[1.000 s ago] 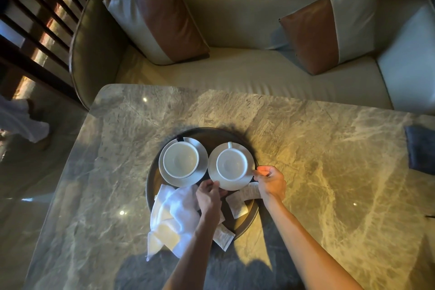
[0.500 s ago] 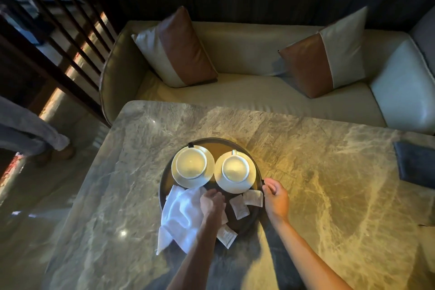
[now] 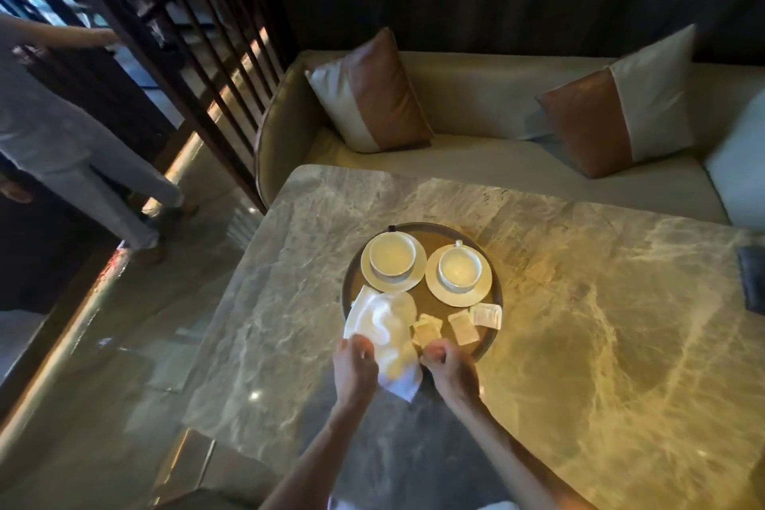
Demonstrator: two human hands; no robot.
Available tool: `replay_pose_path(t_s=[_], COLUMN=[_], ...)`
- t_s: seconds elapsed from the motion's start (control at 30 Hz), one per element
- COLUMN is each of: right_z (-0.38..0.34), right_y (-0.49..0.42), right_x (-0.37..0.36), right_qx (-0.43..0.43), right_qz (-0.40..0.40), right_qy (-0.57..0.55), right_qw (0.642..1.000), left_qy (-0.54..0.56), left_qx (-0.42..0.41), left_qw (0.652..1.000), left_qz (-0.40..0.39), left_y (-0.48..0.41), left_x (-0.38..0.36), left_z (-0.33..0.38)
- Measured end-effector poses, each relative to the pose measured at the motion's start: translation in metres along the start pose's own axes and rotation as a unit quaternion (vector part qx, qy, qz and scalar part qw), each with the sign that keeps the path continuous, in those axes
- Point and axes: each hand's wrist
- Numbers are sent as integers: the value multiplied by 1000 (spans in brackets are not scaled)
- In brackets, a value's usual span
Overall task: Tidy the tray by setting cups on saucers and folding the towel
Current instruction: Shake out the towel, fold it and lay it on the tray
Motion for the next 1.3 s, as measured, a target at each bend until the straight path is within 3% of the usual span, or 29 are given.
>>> replay_pose_path(t_s=[0.13, 0.2, 0.3, 0.43, 0.5, 0.63, 0.7, 0.8, 0.93, 1.1, 1.2, 1.3], right_z=[-32, -40, -50, -60, -66, -84, -97, -119, -145, -154, -157, -158], right_y=[11, 14, 21, 30, 38, 50, 51, 52, 51, 56, 66, 78], right_x=[-24, -40, -61, -74, -75, -58, -36, 11, 85, 184, 237, 279], right_qx=[37, 62, 63, 63, 47, 41, 61, 107, 124, 183, 237, 273], right_qz=[18, -19, -85, -95, -60, 66, 139, 238, 292, 293, 308, 297], right_qy=[40, 91, 200, 248, 203, 121, 130, 169, 188, 228, 250, 255], right_qw=[998, 994, 974, 962, 976, 990, 980, 950, 929, 910, 887, 879], left_qy=[-192, -262, -322, -325, -287, -126, -53, -29, -55, -124, -183, -234], left_qx=[-52, -55, -101, -195, -213, -229, -222, -258, -345, -450, -469, -452], left_qw=[967, 933, 897, 875, 883, 916, 927, 920, 896, 838, 815, 815], left_qz=[-159, -241, -284, -301, -304, -304, -297, -294, -274, -284, -287, -277], left_y=[-23, -31, -39, -50, -53, -56, -58, -62, -63, -60, -56, -51], left_x=[25, 30, 39, 57, 70, 96, 107, 117, 132, 169, 188, 202], left_z=[-19, -29, -42, -48, -39, -1, 29, 78, 139, 209, 243, 268])
Point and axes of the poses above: each hand's wrist, its own y-axis away from the middle knuckle, its own x-axis out of the back of the hand, z = x × y, and after that the axes turned 14 degrees about y, right-handed
